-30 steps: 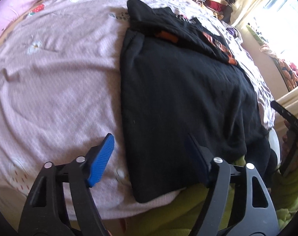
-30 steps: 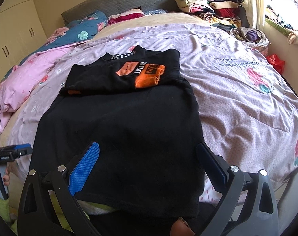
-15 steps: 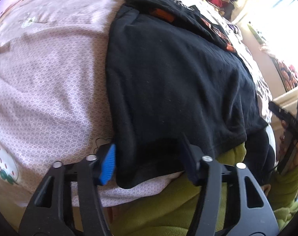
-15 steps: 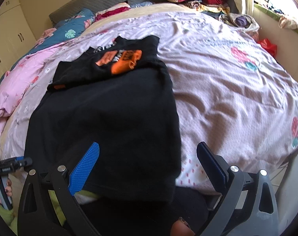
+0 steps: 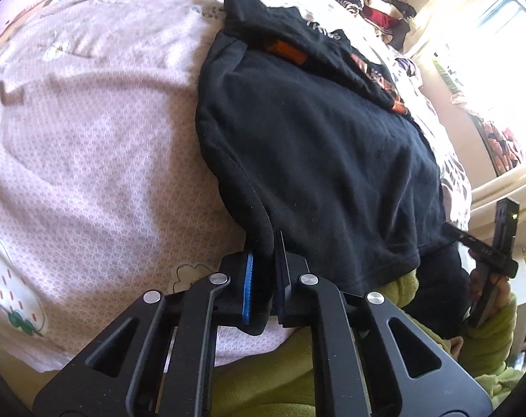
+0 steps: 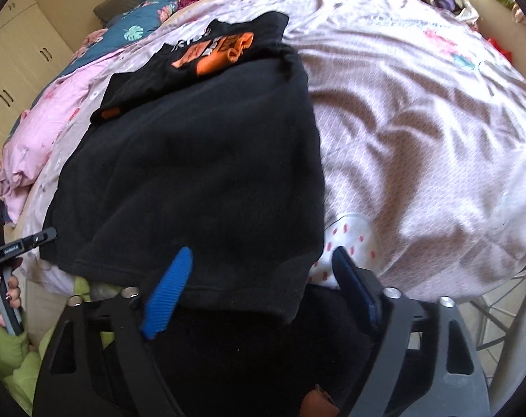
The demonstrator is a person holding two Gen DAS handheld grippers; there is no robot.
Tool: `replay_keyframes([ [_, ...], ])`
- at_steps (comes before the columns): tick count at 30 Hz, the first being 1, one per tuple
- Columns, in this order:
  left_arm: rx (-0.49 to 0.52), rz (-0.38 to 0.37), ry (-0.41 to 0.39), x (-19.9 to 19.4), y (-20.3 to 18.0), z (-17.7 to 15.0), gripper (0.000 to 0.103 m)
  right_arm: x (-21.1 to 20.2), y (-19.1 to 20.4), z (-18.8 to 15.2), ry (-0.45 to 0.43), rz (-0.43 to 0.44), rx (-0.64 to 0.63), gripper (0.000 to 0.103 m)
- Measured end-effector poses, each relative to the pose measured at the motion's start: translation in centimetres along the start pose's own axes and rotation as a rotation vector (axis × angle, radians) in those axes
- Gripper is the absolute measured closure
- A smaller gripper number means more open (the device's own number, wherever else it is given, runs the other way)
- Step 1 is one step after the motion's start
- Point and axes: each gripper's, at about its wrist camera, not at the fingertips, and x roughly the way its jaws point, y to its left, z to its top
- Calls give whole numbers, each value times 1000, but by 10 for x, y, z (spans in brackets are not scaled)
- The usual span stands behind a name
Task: Fold small clothes
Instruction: 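Close the left tool on the shirt hem while the right tool grasps the hem too, then lift the hem with both tools and fold it over the socks toward the collar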
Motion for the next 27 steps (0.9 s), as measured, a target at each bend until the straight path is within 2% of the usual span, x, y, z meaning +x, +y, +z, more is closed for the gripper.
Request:
replay_keyframes([
  [1,1,-3,-6,-2,-1,1,100,0,-1,0,1,9,10,49],
  [3,6,-8,-23,-6,-2,5,100,-3,-3,-1,-10,7,19,76],
  [5,8,-10,-35,-9,-3,6,100,-10,-4,0,-38,18,24,91],
  [11,12,-9,-82,-22,-2,19,100,-36,-3,5,-149,26,19,93],
  [18,12,-9,-105,-29,0,26,100,-81,-2,15,-334,61,22,94],
  [27,42,-33,-218,-49,-13,58,100,-110,-6,43,-461,92,71,94],
])
